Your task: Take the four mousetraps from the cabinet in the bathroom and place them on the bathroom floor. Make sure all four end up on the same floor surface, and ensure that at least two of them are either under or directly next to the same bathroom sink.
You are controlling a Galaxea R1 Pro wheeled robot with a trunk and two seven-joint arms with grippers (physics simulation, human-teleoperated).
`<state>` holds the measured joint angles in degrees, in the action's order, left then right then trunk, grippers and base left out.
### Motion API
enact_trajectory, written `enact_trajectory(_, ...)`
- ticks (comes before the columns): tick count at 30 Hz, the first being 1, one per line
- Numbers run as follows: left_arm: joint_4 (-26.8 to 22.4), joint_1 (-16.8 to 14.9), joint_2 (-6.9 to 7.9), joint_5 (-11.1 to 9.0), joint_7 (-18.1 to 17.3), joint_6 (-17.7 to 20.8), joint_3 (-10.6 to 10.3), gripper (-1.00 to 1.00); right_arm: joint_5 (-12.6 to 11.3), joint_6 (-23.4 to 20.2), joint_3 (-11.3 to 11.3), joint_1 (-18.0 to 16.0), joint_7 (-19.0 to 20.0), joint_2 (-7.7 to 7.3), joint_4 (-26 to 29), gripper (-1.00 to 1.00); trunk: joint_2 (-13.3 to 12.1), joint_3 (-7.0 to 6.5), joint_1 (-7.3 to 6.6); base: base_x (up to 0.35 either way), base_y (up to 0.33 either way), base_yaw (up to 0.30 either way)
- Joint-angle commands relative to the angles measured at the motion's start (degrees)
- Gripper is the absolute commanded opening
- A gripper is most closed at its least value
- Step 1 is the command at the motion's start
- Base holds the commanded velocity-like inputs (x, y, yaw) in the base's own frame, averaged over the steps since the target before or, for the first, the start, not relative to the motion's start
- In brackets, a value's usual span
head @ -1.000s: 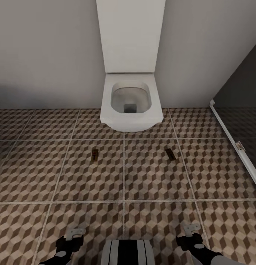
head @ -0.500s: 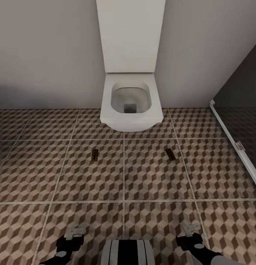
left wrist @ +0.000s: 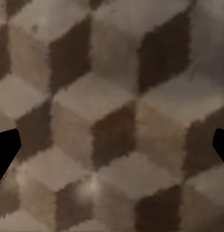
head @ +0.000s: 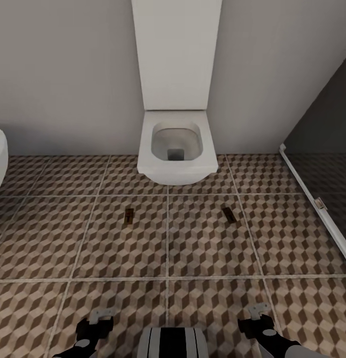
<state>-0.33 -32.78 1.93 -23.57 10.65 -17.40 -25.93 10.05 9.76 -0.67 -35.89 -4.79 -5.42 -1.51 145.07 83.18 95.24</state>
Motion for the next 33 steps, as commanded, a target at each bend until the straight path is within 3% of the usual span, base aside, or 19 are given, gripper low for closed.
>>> enact_trajectory(1,0.0,0.0,0.0,-0.3,0.2,-0.1,-0.5,1.0,0.5,0.2,0.0,-0.1,-0.3,0.0,-0.2,1.0,0.0,-0.2,-0.03,0.0,0.0,0.0)
enact_trajectory(33,0.0,0.7,0.0,-0.3,0.2,-2.1,-0.5,1.0,0.5,0.3,0.0,-0.1,1.4,-0.03,-0.2,1.0,-0.4,-7.29,-0.86,0.0,0.0,0.0)
